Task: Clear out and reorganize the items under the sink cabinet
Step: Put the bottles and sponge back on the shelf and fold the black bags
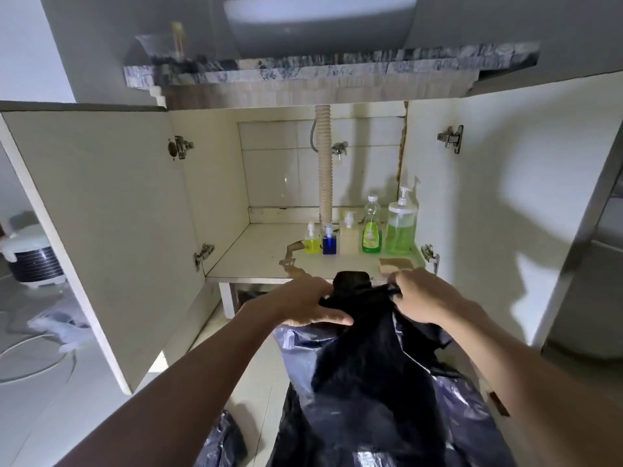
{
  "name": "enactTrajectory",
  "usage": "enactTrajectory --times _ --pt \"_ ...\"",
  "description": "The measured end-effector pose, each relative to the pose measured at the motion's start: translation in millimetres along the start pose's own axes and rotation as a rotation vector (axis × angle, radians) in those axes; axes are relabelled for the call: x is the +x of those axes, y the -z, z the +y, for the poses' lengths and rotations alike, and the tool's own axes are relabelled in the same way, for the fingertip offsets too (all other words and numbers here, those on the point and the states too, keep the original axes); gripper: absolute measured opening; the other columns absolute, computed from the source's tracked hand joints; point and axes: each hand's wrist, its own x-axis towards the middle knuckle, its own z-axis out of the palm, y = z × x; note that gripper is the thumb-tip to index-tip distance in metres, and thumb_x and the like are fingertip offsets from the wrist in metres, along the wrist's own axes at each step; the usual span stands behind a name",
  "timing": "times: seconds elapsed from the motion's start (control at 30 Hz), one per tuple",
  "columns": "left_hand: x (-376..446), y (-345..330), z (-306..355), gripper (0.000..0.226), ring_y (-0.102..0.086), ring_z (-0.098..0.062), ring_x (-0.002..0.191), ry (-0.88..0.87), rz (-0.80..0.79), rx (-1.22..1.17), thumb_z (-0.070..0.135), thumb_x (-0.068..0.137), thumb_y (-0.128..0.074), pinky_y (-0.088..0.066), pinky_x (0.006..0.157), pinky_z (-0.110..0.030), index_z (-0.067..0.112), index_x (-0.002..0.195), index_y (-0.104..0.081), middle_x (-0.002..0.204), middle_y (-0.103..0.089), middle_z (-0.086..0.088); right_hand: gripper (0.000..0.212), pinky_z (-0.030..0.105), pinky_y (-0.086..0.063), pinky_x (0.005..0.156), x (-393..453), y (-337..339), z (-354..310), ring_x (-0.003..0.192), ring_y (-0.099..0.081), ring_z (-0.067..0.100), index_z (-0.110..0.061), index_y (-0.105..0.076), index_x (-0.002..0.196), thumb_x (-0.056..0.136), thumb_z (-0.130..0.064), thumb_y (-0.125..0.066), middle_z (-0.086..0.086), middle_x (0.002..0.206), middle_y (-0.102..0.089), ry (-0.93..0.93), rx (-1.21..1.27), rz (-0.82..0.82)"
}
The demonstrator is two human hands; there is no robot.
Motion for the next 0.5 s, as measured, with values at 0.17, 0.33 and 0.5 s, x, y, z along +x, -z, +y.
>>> enactTrajectory --times 0.17,0.33,0.5 --pt "10 -11 9 0.043 -0.059 -0.019 0.074 0.038 0.016 -0.021 0.051 0.074 -0.073 -0.047 0.067 -0.031 0.013 0.090 -0.062 0.076 -0.063 0.000 0.017 0.030 -0.046 0.058 1 0 5 0.068 -0.059 0.021 -0.005 -0.062 0.094 0.087 -0.007 -0.046 0.012 0.092 -0.066 -0.050 0.129 -0.082" --pt "11 -29 4 0.026 -0.059 -0.028 0.099 0.154 -0.136 0.041 0.017 0.089 -0.059 -0.044 0.079 -0.028 0.004 0.111 -0.061 0.108 -0.065 -0.015 0.019 0.028 -0.042 0.054 1 7 7 0.066 -0.051 0.020 0.001 -0.061 0.095 0.083 -0.003 -0.046 0.013 0.090 -0.062 -0.052 0.189 -0.121" --pt "10 -29 -6 0.022 -0.060 -0.022 0.080 0.206 -0.114 0.026 0.012 0.095 -0.050 -0.047 0.070 -0.028 0.006 0.109 -0.065 0.099 -0.067 -0.012 0.012 0.026 -0.032 0.054 -5 20 15 0.062 -0.044 0.015 -0.018 -0.047 0.076 0.084 -0.014 -0.056 -0.001 0.073 -0.045 -0.077 0.064 -0.376"
